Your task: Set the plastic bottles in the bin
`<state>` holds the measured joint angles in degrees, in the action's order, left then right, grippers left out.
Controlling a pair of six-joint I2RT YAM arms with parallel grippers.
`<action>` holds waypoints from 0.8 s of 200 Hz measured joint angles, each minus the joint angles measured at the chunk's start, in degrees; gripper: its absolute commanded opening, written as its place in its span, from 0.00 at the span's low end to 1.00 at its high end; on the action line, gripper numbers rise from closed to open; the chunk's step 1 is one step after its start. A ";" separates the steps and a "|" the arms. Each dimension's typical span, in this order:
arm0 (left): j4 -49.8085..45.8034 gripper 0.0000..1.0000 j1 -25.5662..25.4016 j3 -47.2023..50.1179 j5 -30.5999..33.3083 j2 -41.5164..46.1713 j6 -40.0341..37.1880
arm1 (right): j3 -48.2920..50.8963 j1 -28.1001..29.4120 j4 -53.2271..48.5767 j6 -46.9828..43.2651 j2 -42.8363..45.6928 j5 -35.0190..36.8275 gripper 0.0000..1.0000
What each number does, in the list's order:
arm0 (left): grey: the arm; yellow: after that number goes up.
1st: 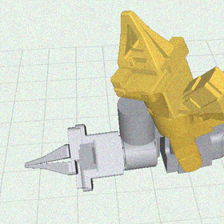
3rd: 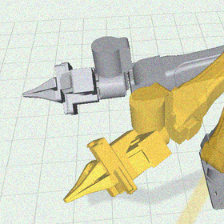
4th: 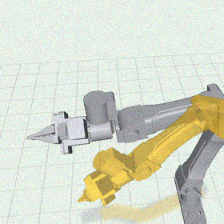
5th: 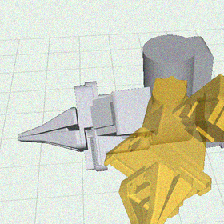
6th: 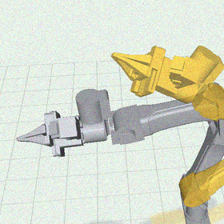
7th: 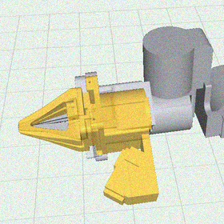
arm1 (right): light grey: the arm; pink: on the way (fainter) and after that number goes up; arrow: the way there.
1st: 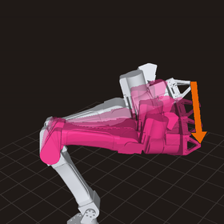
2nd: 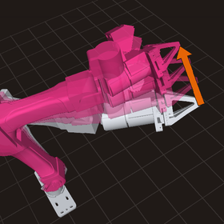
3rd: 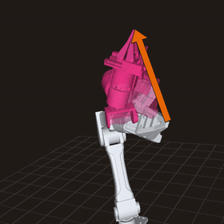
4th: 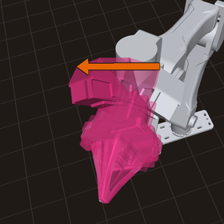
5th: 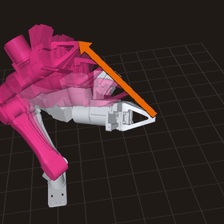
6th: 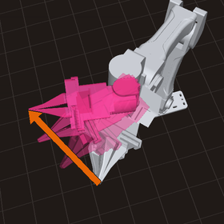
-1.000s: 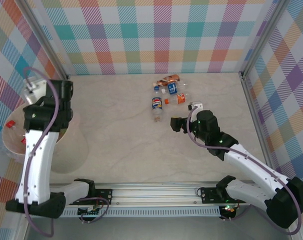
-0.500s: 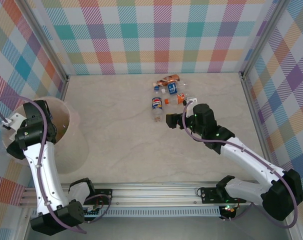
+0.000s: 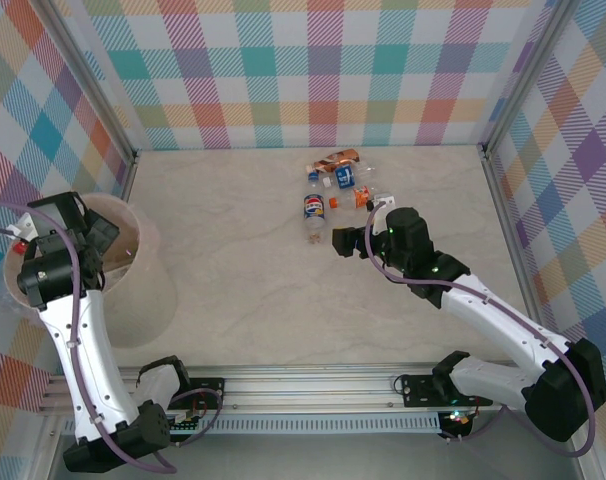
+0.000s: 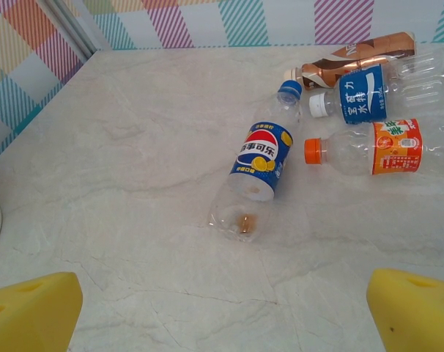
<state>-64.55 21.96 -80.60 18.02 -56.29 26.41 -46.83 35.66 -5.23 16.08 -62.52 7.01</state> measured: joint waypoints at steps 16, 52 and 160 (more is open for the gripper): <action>0.85 1.00 0.00 4.00 -0.94 0.00 1.53 | 0.00 0.00 -0.02 0.00 0.00 0.00 1.00; 1.25 1.00 0.00 10.29 -4.85 -0.11 3.67 | 0.13 0.00 -0.02 -0.02 0.33 0.02 1.00; 2.91 1.00 -0.66 -2.49 -25.03 2.47 2.86 | -0.52 -2.54 -1.22 6.23 -3.56 2.82 1.00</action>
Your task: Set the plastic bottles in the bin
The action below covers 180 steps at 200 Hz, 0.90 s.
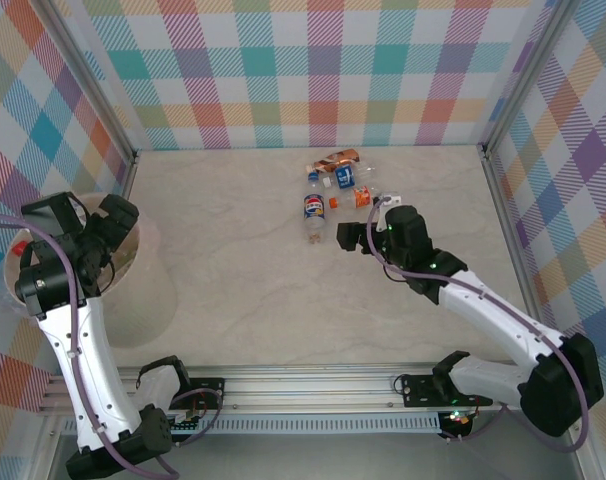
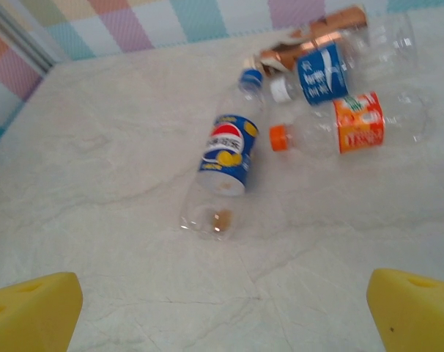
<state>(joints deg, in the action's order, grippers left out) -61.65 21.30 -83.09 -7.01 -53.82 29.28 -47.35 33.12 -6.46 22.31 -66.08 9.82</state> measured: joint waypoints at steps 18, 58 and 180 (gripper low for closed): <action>2.10 1.00 -1.79 0.04 -4.55 0.35 0.68 | -1.88 -0.63 -1.11 1.11 -4.42 -1.11 1.00; 9.57 1.00 -14.21 1.66 -10.14 1.20 3.39 | -9.09 -0.70 -3.32 3.96 -15.06 -2.08 1.00; 22.67 1.00 -36.68 3.91 -7.82 -11.54 3.28 | -39.63 -16.00 -17.97 21.42 -46.60 -2.56 1.00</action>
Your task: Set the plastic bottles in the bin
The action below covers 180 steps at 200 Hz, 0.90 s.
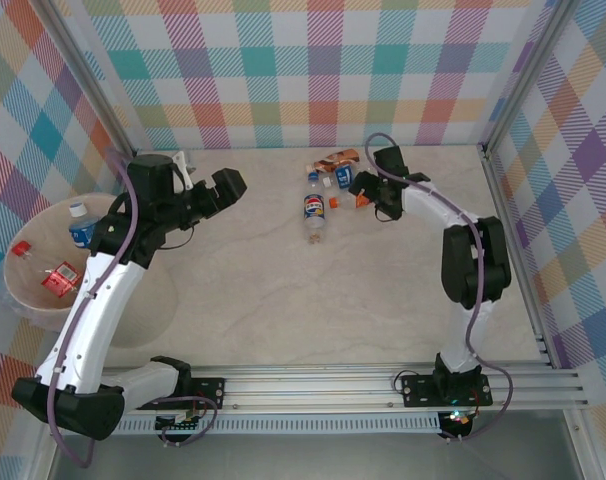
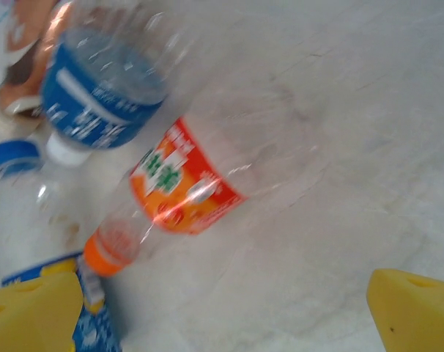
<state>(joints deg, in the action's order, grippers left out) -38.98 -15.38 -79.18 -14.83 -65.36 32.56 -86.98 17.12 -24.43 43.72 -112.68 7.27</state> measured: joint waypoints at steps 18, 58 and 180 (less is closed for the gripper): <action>0.42 1.00 0.00 0.24 0.92 0.00 -0.48 | -3.02 -0.39 -1.77 4.20 -3.15 0.63 1.00; 0.39 1.00 0.00 0.33 2.51 -0.04 -1.51 | -13.11 -0.76 -5.33 9.97 -12.39 0.87 0.96; 3.26 1.00 -0.81 2.56 -1.20 -3.69 -3.89 | 2.27 -1.03 4.37 4.52 -5.35 -0.90 0.49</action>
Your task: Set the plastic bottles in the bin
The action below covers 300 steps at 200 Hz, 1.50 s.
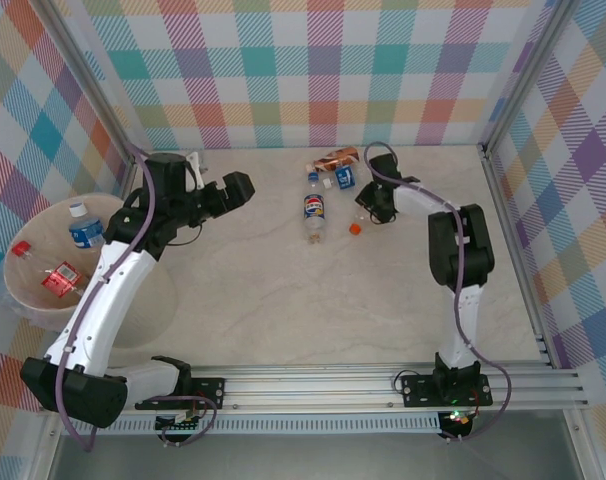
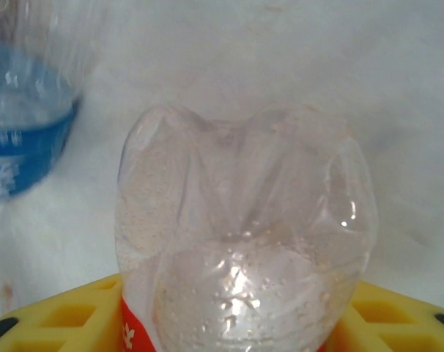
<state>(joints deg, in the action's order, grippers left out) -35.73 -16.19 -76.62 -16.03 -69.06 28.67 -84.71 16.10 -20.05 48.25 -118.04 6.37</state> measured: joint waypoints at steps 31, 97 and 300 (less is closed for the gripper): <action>2.99 1.00 -2.54 3.37 -1.77 -0.44 0.02 | 15.74 0.00 6.88 -3.37 14.32 -2.56 0.45; 11.15 1.00 -10.62 6.12 -4.61 -9.29 1.01 | 41.22 2.34 18.34 -9.33 40.83 -9.75 0.39; 30.36 0.80 -29.29 -2.03 -11.87 -27.67 -15.02 | 39.23 5.33 29.46 7.67 55.52 -22.80 0.39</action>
<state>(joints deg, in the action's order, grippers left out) -5.37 -45.47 -78.65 -27.90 -96.73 13.65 -45.47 21.43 9.41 55.92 -62.52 -16.43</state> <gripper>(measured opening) 0.880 0.459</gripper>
